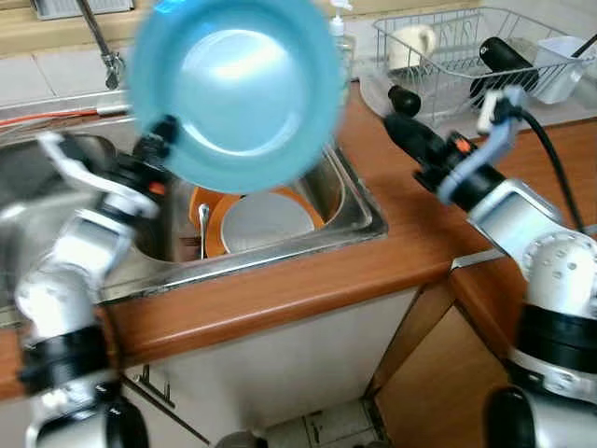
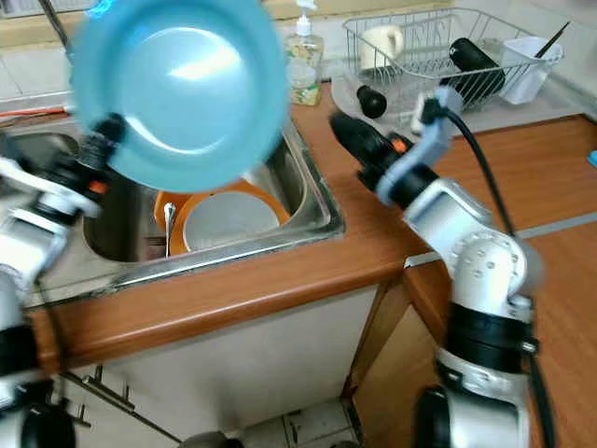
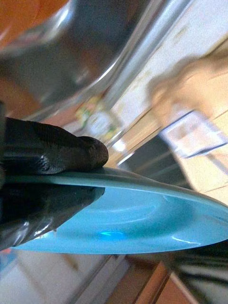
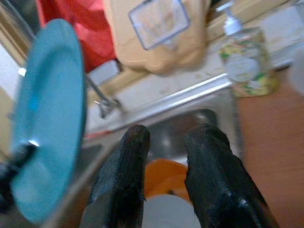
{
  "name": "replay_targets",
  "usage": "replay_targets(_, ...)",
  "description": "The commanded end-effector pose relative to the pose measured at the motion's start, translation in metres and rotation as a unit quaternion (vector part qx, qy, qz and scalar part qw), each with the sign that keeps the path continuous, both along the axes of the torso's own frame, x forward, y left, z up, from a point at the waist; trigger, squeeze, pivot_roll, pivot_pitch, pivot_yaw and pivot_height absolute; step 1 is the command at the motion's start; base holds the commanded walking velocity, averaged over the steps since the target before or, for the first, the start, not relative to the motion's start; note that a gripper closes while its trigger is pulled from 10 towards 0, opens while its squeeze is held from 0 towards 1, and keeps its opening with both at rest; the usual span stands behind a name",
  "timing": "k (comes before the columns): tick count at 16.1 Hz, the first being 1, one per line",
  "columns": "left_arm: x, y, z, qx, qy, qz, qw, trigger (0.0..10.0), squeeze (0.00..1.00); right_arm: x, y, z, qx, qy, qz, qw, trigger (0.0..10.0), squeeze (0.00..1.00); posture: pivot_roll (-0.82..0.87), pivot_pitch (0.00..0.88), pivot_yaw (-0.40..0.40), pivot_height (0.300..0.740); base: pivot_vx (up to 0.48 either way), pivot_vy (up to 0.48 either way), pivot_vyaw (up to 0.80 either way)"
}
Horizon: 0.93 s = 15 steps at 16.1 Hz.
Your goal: Kitchen organization
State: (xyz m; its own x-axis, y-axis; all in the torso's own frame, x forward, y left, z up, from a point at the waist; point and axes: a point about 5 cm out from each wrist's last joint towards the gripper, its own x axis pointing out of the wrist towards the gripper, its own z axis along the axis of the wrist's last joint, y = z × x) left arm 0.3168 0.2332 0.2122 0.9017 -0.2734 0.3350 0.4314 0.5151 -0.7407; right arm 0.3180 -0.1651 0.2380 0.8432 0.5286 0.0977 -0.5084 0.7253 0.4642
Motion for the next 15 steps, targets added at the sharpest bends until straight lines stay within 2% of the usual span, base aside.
replay_targets(1, 0.004, 0.003, 0.004, 0.023, 0.0, 0.011, 1.0, 0.0, 0.0, -0.003, 0.004, 0.004, -0.048, -0.023, 0.011, 0.999, 10.0, 0.0, -0.03, 0.0, 0.087, 0.74, 0.0, 0.0, 0.0)
replay_targets(2, 0.008, 0.007, -0.001, 0.052, 0.024, 0.029, 0.998, 0.0, 0.0, -0.005, 0.006, 0.002, -0.085, -0.031, 0.022, 0.996, 10.0, 0.0, -0.03, 0.0, 0.086, 0.74, 0.0, 0.0, 0.0)
replay_targets(3, 0.016, 0.008, -0.009, 0.091, 0.069, 0.044, 0.992, 0.0, 0.0, -0.009, 0.012, 0.001, -0.14, -0.047, 0.037, 0.988, 10.0, 0.0, -0.03, 0.0, 0.084, 0.74, 0.0, 0.0, 0.0)
replay_targets(4, 0.018, 0.007, -0.013, 0.11, 0.085, 0.045, 0.989, 0.0, 0.0, -0.011, 0.017, 0.001, -0.165, -0.055, 0.049, 0.984, 10.0, 0.0, -0.03, 0.0, 0.084, 0.74, 0.0, 0.0, 0.0)
replay_targets(5, 0.027, 0.004, -0.021, 0.147, 0.12, 0.055, 0.98, 0.0, 0.0, -0.018, 0.03, -0.002, -0.21, -0.071, 0.087, 0.971, 10.0, 0.0, -0.03, 0.0, 0.081, 0.74, 0.0, 0.0, 0.0)
replay_targets(7, 0.038, 0.002, -0.03, 0.184, 0.161, 0.075, 0.967, 0.0, 0.0, -0.028, 0.047, -0.012, -0.265, -0.081, 0.146, 0.95, 10.0, 0.0, -0.03, 0.0, 0.08, 0.74, 0.0, 0.0, 0.0)
replay_targets(9, 0.044, 0.0, -0.034, 0.199, 0.181, 0.081, 0.96, 0.0, 0.0, -0.032, 0.054, -0.018, -0.287, -0.082, 0.169, 0.939, 10.0, 0.0, -0.03, 0.0, 0.08, 0.74, 0.0, 0.0, 0.0)
replay_targets(11, 0.052, -0.004, -0.043, 0.218, 0.22, 0.077, 0.948, 0.0, 0.0, -0.036, 0.06, -0.027, -0.311, -0.08, 0.187, 0.928, 10.0, 0.0, -0.03, 0.0, 0.083, 0.74, 0.0, 0.0, 0.0)
replay_targets(14, 0.057, -0.009, -0.051, 0.219, 0.254, 0.069, 0.939, 0.0, 0.0, -0.039, 0.063, -0.03, -0.318, -0.08, 0.198, 0.924, 10.0, 0.0, -0.04, 0.0, 0.088, 0.74, 0.0, 0.0, 0.0)
replay_targets(15, 0.059, -0.013, -0.055, 0.225, 0.269, 0.06, 0.934, 1.0, 0.0, -0.04, 0.064, -0.031, -0.319, -0.079, 0.203, 0.922, 10.0, 0.0, -0.04, 0.0, 0.089, 0.74, 0.0, 0.0, 0.0)
